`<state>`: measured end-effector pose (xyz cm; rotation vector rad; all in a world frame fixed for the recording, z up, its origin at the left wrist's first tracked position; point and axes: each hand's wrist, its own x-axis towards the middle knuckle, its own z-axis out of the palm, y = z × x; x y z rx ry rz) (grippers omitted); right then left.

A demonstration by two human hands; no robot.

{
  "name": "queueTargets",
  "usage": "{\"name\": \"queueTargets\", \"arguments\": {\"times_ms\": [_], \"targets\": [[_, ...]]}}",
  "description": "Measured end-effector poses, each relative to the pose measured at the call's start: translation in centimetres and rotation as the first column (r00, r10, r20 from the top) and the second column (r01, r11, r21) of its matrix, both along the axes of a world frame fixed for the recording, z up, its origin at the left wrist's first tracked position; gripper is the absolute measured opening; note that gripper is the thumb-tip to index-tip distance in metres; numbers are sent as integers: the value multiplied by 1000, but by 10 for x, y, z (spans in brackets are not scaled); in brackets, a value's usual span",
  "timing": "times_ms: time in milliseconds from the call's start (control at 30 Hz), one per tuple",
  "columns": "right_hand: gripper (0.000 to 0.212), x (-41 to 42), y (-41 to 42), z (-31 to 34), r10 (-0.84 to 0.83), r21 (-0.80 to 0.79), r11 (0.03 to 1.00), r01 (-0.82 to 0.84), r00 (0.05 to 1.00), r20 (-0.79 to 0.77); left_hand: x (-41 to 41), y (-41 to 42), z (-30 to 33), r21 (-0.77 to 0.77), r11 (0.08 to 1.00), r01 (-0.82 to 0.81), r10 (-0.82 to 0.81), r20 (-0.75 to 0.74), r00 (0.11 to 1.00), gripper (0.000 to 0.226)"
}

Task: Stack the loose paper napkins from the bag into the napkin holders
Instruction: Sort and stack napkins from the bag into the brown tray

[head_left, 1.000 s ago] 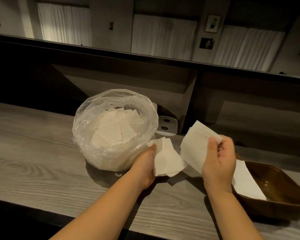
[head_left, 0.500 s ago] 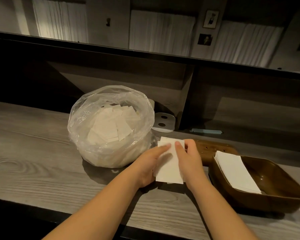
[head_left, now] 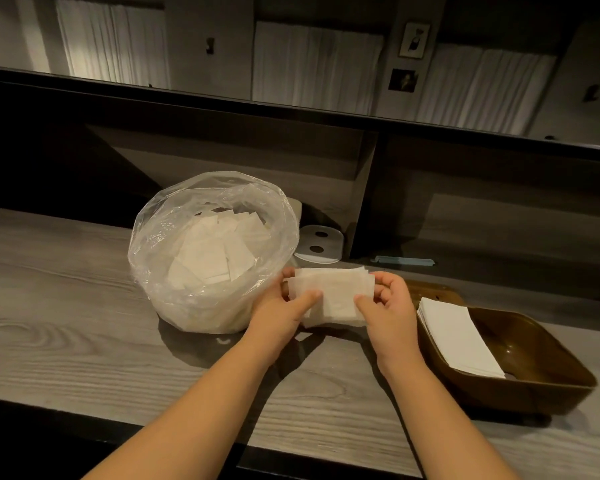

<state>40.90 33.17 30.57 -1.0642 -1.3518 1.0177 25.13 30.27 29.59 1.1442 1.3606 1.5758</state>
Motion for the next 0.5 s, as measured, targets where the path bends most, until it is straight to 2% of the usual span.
{"name": "queueTargets", "arguments": {"times_ms": [100, 167, 267, 333, 400, 500], "targets": [[42, -3, 1, -6, 50, -117, 992, -41, 996, 77, 3, -1, -3, 6, 997, 72, -69, -192, 979, 41], [46, -5, 1, -6, 69, -135, 989, -58, 994, 80, 3, -5, -1, 19, 987, 160, -152, -224, 963, 53], [55, -3, 0, -6, 115, -87, 990, -113, 993, 24, 1, -10, 2, 28, 926, 375, -357, -252, 900, 80], [61, -4, -1, -7, 166, -79, 984, -160, 984, 71, -1, -11, 3, 18, 892, 452, -426, -299, 854, 89], [64, -4, 1, -9, 174, -68, 983, -169, 981, 80, -2, -10, 2, 43, 895, 444, -412, -303, 860, 91], [63, -1, 2, -8, 156, -93, 985, -147, 984, 90, -4, -7, 0, 43, 936, 350, -328, -263, 907, 92]]}}
